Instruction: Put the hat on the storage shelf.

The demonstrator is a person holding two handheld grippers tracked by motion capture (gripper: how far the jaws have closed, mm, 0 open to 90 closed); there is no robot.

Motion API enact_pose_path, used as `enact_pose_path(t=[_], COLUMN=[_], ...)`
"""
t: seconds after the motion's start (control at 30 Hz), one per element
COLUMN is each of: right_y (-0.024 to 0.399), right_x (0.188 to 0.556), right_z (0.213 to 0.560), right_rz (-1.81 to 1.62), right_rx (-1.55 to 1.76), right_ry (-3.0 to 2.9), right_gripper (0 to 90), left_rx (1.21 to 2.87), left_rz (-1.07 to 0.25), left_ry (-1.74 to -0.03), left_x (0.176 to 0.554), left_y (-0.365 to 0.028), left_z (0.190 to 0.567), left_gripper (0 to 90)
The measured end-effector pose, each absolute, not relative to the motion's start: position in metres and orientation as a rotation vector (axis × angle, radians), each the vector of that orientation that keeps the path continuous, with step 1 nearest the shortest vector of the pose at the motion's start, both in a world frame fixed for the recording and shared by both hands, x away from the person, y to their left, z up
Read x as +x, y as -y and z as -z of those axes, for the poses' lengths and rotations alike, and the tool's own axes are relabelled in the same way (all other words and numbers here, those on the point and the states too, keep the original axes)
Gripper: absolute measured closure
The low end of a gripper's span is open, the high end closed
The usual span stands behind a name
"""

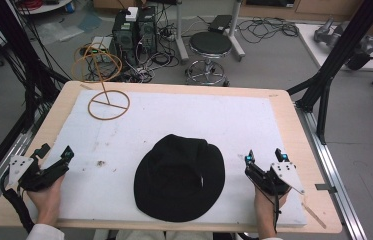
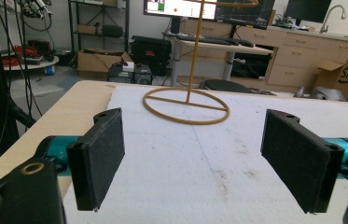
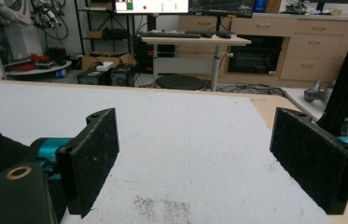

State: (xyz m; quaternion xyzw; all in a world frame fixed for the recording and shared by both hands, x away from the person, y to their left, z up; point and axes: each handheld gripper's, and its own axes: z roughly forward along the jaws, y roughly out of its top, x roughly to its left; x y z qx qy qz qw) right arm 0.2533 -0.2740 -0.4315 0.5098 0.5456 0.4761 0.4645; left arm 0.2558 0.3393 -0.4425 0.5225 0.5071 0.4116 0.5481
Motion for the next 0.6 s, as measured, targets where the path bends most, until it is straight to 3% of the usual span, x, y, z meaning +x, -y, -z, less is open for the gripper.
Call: enact_pose_path(t=[0.6], right_y=[0.285], right_x=[0.252], right_z=[0.435], right_rz=[-1.218], right_rx=[1.323], right_ry=[-1.291], right_gripper=[14.9], left_rx=[1.241], left_rz=[-0.96], left_ry=[-1.199], left_x=[0.255], left_y=[-0.339], left_z=[0.444], left_gripper=[21.8])
